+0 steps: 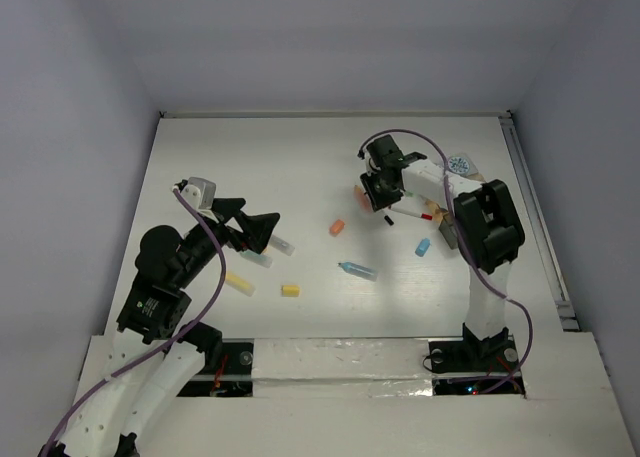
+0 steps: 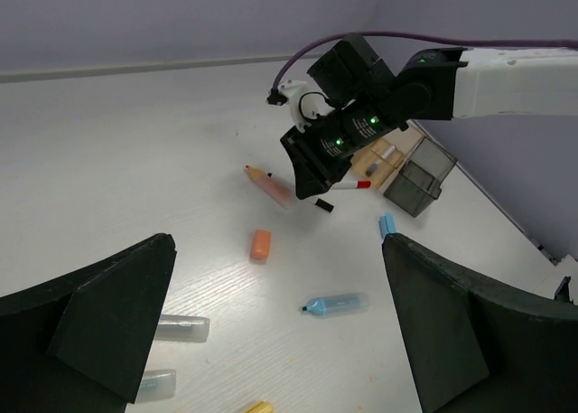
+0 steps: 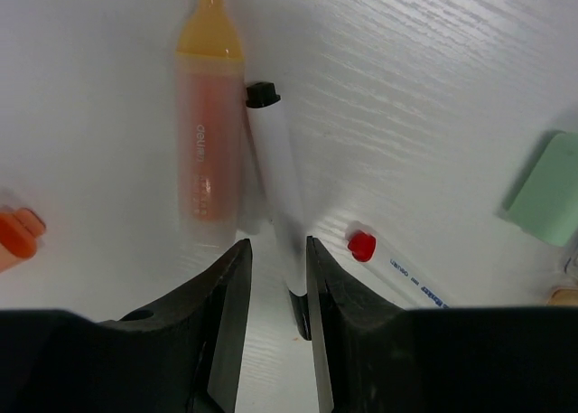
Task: Sort the stationery into containers
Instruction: Pick up the pen from the center of the board.
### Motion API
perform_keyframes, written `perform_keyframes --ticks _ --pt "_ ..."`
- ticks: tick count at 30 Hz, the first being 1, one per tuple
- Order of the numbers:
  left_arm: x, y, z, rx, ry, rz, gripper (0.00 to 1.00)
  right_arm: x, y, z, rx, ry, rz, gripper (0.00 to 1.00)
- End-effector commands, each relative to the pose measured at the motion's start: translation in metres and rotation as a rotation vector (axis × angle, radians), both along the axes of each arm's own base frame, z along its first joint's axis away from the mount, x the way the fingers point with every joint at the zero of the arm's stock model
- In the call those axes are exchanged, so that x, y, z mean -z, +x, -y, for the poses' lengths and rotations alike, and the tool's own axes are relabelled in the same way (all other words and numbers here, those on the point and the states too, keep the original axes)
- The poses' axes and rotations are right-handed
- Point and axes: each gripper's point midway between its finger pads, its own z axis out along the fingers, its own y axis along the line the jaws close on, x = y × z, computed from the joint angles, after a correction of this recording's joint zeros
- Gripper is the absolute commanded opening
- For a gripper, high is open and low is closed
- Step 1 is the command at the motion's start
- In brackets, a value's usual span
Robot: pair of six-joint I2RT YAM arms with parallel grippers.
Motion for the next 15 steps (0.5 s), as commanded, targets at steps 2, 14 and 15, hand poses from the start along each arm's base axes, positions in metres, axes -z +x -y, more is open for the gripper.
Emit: perform_keyframes --ticks 2,14,15 --pt "-0.014 0.001 0.002 0.011 -0.017 0.052 0.99 -0.004 0.016 -0.005 -0.014 0.0 0.04 0.36" --pt "-0.014 0.002 0.001 0.004 -0.018 0.052 0.99 0.0 0.024 -0.005 -0.003 -0.009 0.068 0.03" --pt "-0.013 0.002 0.001 0.005 -0.016 0.049 0.99 -0.004 0.025 -0.005 -0.002 -0.006 0.076 0.0"
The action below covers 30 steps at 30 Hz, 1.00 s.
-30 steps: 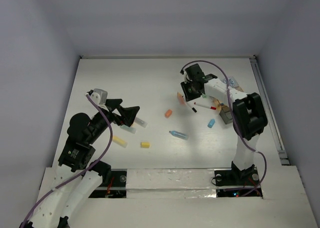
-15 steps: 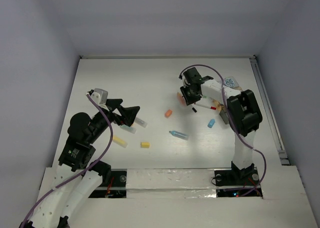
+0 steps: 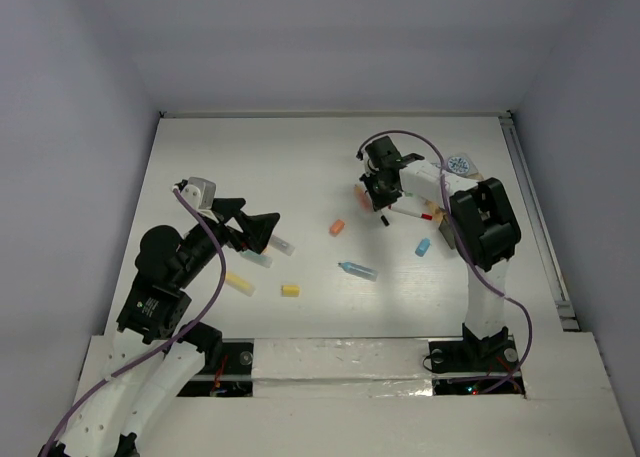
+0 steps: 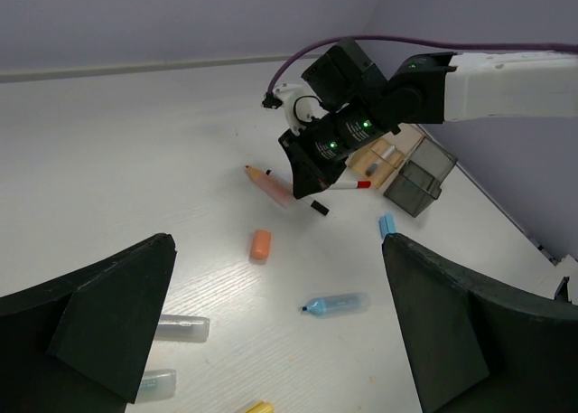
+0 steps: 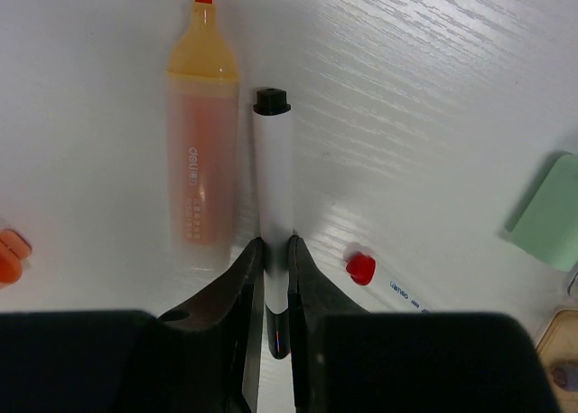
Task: Sort the stationery into containers
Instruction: Pick up the pen from the center of the board, then place the pen in the storage box.
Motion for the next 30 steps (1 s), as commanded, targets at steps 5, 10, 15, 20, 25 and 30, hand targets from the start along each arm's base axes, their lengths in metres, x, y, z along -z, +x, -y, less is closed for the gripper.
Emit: perform_keyframes --ticks 5,10,15,20,25,30 --pt "-0.013 0.002 0.002 0.01 -0.015 0.048 0.99 -0.057 0.029 -0.009 0.026 0.068 0.182 0.0" --pt "-0.013 0.002 0.002 0.008 -0.015 0.046 0.99 -0.117 0.036 -0.004 0.126 0.146 0.347 0.0" --pt "-0.013 0.003 -0.001 -0.004 -0.015 0.048 0.99 -0.159 0.046 0.051 0.406 0.212 0.522 0.0" --pt "-0.015 0.001 -0.002 -0.002 -0.018 0.055 0.99 -0.182 0.031 0.129 0.722 0.367 0.667 0.0" --pt "-0.015 0.001 -0.001 -0.001 -0.02 0.057 0.99 -0.185 0.006 0.179 0.955 0.391 0.786 0.0" --pt "-0.015 0.0 -0.001 0.001 -0.02 0.057 0.99 -0.178 -0.001 0.206 1.118 0.437 0.868 0.0"
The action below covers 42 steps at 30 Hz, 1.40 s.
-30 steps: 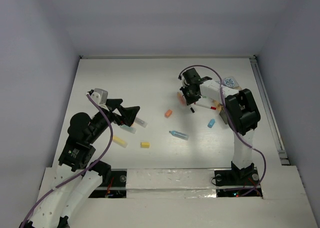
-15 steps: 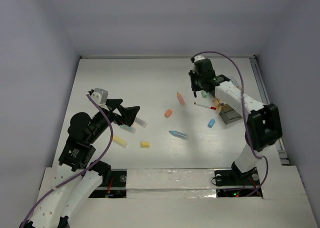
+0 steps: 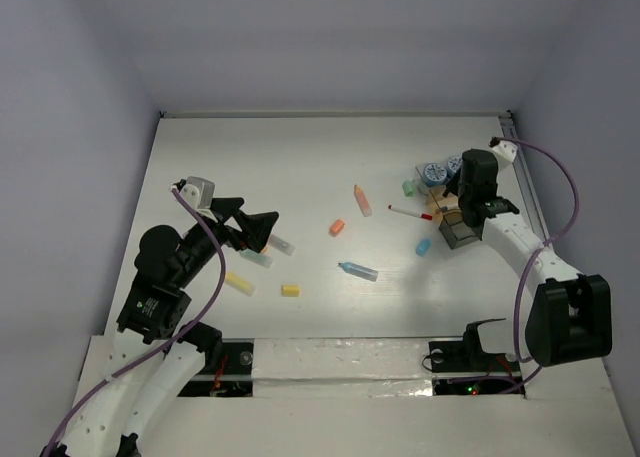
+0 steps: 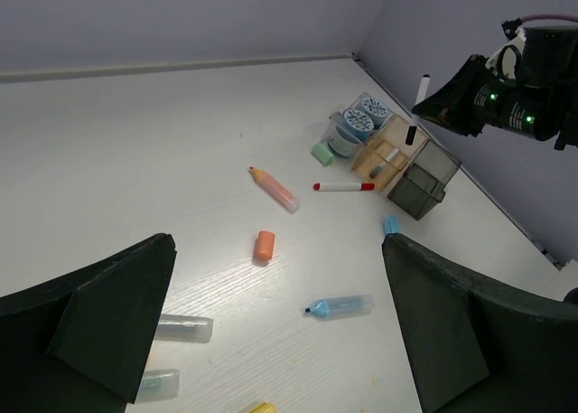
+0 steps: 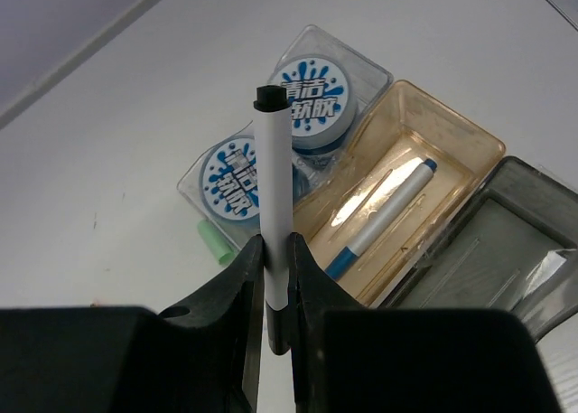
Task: Sort the stationery into containers
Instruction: Place the pen in the storage box.
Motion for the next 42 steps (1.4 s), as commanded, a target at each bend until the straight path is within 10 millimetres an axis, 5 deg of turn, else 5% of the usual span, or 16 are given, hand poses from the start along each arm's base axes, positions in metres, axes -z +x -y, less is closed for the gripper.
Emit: perform_keyframes --ticks 1,12,30,36,42 --pt "-0.015 -0.001 0.001 0.011 -0.021 0.055 0.99 -0.02 0.005 0.025 0.174 0.077 0.176 0.0" --pt "-0.015 -0.001 0.001 0.013 -0.02 0.056 0.99 0.013 0.011 0.046 0.227 0.137 0.133 0.0" --pt "-0.016 -0.001 0.001 0.013 -0.022 0.058 0.99 0.045 0.008 0.032 0.202 0.229 0.092 0.16" --pt "-0.016 -0.002 0.001 0.015 -0.023 0.059 0.99 0.042 0.005 0.029 0.181 0.241 0.106 0.39" --pt "-0.017 -0.002 0.001 0.016 -0.023 0.061 0.99 0.012 0.004 0.022 0.095 0.196 0.138 0.41"
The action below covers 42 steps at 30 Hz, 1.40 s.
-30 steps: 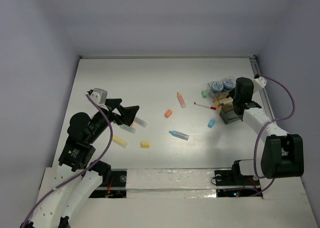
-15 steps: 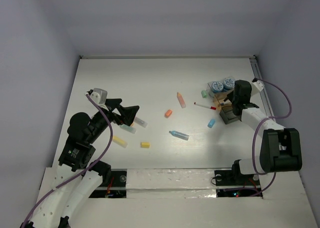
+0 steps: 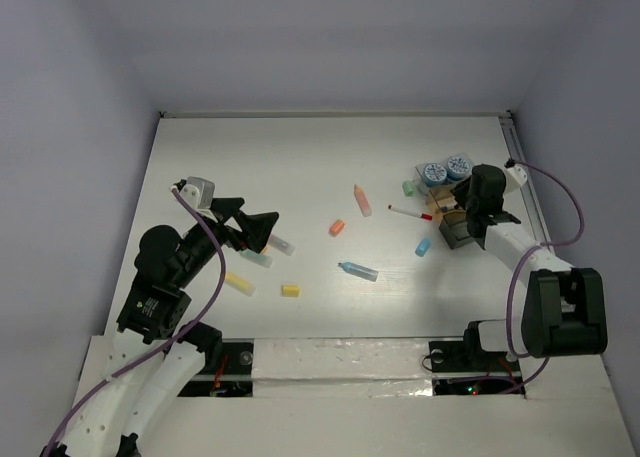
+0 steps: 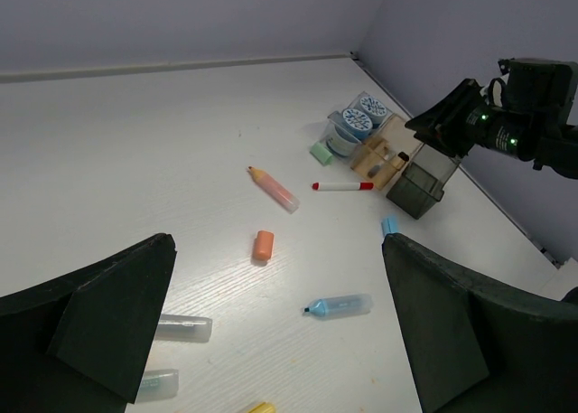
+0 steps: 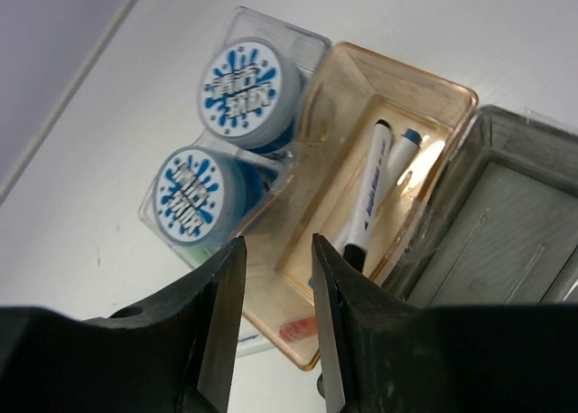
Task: Sort the stationery into containers
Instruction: Place the pen in the storage box, then pick up the pen from the center of the board.
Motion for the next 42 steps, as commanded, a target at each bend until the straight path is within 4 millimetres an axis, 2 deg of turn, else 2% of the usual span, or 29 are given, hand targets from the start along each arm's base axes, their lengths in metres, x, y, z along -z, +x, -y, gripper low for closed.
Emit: perform_keyframes --ticks 1,2,3,5,6,10,11,12,14,15,19,23,26,30,35,36,37,42 --pt "-0.017 -0.002 0.001 0.013 -0.023 0.062 0.99 -0.045 0.008 -0.007 -0.104 -0.069 0.091 0.41" --pt "-0.016 -0.002 0.001 0.011 -0.023 0.06 0.99 -0.062 0.013 -0.013 -0.157 -0.086 0.112 0.41" --pt "-0.016 -0.002 0.001 0.011 -0.023 0.06 0.99 -0.064 0.014 -0.036 -0.3 -0.076 0.102 0.39" --pt "-0.017 -0.002 0.001 0.011 -0.023 0.062 0.99 -0.064 0.012 -0.054 -0.469 -0.129 0.05 0.38" --pt "-0.016 -0.001 0.001 0.011 -0.022 0.061 0.99 -0.061 0.008 -0.079 -0.628 -0.129 -0.021 0.38" --pt "-0.016 -0.001 0.001 0.011 -0.021 0.058 0.99 -0.047 -0.005 -0.123 -0.885 -0.209 -0.162 0.37" --pt "-0.016 -0.001 0.001 0.011 -0.021 0.06 0.99 -0.045 -0.011 -0.142 -0.952 -0.239 -0.183 0.37" --pt "-0.016 0.0 0.001 0.01 -0.022 0.057 0.99 -0.03 -0.019 -0.148 -0.997 -0.253 -0.254 0.37" --pt "-0.015 0.0 0.002 0.013 -0.021 0.055 0.99 -0.03 -0.019 -0.157 -1.056 -0.316 -0.29 0.37" --pt "-0.014 0.001 0.002 0.011 -0.018 0.053 0.99 -0.023 -0.023 -0.158 -1.073 -0.324 -0.336 0.37" --pt "-0.014 0.001 0.002 0.011 -0.016 0.052 0.99 0.001 -0.018 -0.159 -1.105 -0.375 -0.45 0.39" --pt "-0.014 0.001 0.003 0.019 -0.016 0.052 0.99 0.015 -0.014 -0.159 -1.135 -0.408 -0.497 0.47" --pt "-0.014 0.001 0.004 0.022 -0.016 0.051 0.99 0.024 -0.008 -0.153 -1.119 -0.445 -0.538 0.5" --pt "-0.013 0.001 0.004 0.023 -0.014 0.052 0.99 0.047 -0.004 -0.15 -1.131 -0.46 -0.605 0.51" --pt "-0.012 0.001 0.004 0.026 -0.013 0.047 0.99 0.059 0.004 -0.15 -1.137 -0.48 -0.612 0.54" --pt "-0.012 0.001 0.005 0.028 -0.013 0.047 0.99 0.058 0.006 -0.154 -1.143 -0.488 -0.595 0.54" --pt "-0.012 0.001 0.005 0.029 -0.013 0.047 0.99 0.058 0.01 -0.148 -1.116 -0.521 -0.599 0.54" --pt "-0.012 0.0 0.007 0.042 -0.011 0.047 0.99 0.058 0.021 -0.15 -1.104 -0.539 -0.556 0.55"
